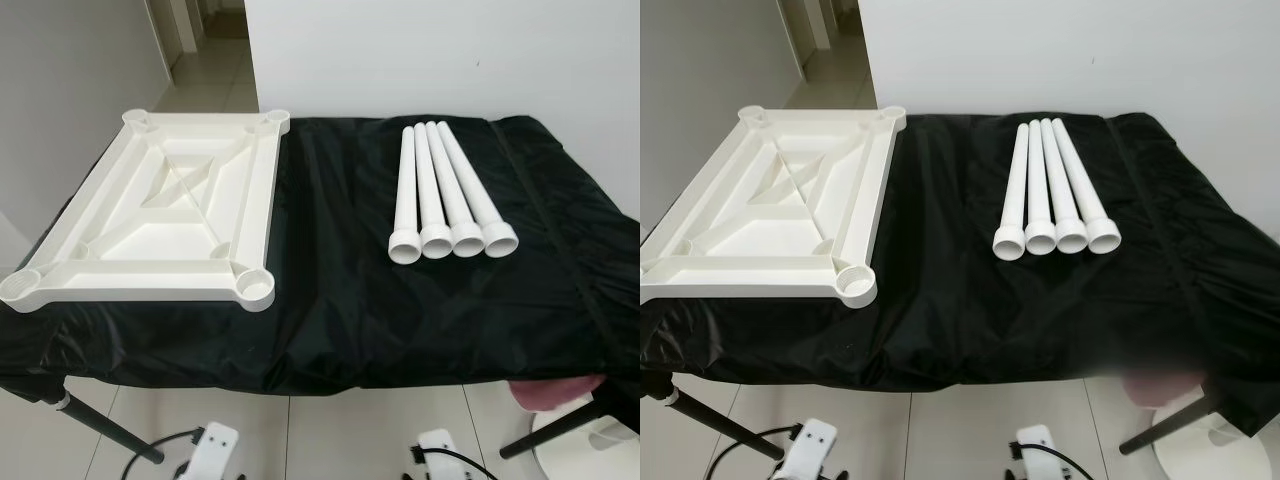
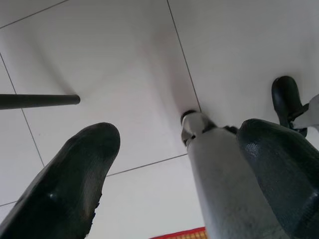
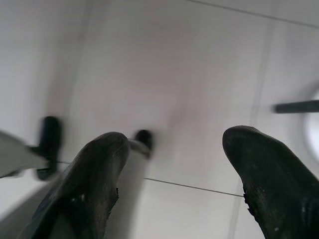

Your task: Building children table

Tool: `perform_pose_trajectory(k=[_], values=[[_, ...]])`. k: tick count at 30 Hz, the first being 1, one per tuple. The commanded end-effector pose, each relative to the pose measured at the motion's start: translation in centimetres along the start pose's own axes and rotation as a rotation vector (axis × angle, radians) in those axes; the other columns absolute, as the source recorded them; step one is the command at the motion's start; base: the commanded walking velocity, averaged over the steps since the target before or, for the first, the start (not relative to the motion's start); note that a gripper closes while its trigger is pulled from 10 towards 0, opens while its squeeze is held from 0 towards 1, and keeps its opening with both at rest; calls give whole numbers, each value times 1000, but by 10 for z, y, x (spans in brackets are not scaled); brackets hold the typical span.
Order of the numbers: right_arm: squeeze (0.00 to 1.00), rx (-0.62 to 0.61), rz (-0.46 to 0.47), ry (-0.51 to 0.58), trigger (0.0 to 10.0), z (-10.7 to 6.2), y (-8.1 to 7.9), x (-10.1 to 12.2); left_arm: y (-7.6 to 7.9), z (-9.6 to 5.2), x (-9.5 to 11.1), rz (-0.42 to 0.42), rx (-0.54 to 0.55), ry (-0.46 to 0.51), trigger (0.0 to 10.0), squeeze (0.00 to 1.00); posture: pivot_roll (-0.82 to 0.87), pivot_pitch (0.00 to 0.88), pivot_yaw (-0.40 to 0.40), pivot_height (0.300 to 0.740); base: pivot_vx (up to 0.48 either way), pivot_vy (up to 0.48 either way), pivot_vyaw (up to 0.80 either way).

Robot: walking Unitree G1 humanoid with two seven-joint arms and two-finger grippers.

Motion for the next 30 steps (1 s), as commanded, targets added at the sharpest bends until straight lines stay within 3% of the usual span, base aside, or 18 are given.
perform_pose_trajectory(k=[1,6,7,8,9,18,19,20,30], values=[[0,14,11,-8,10000,0,-6,-3,-5,-2,-8,-12,39,-20,10000,0,-44,0,42,740,0,0,0],[0,18,11,0,10000,0,-5,-1,-9,-3,-8,-31,46,-11,10000,0,-43,0,40,740,0,0,0],[98,23,25,2,10000,0,-5,-1,-10,-4,-10,-55,43,-11,10000,0,-42,0,41,740,0,0,0],[98,23,25,2,10000,0,-5,-1,-10,-4,-10,-55,43,-11,10000,0,-42,0,41,740,0,0,0],[1000,29,60,5,10000,0,-5,0,-12,-4,-11,-81,38,-9,10000,1000,-43,0,42,740,0,0,0],[973,26,41,6,10000,0,-6,0,-13,-5,-12,-55,48,-14,10000,1000,-41,0,43,740,0,0,0],[0,30,37,6,10000,0,-7,0,-12,-5,-12,-51,46,-11,10000,78,-41,0,43,740,0,0,0],[0,33,35,7,10000,0,-7,0,-12,-5,-12,-45,44,-9,10000,0,-41,0,44,740,0,0,0],[0,59,-9,31,10000,0,-10,4,-11,-5,-10,-37,17,15,10000,0,-38,0,37,740,0,0,0]])
Point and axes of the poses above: a point about 5 cm out from each wrist's last joint towards the gripper, its own z axis pointing out of the wrist towards the gripper, its own x axis along the axis of the wrist's last joint, y = z × x, the point moved 4 cm from there along z, pointing out of the wrist towards the gripper, and after that the axes turned 10 degrees about z, right-handed, at the moved point
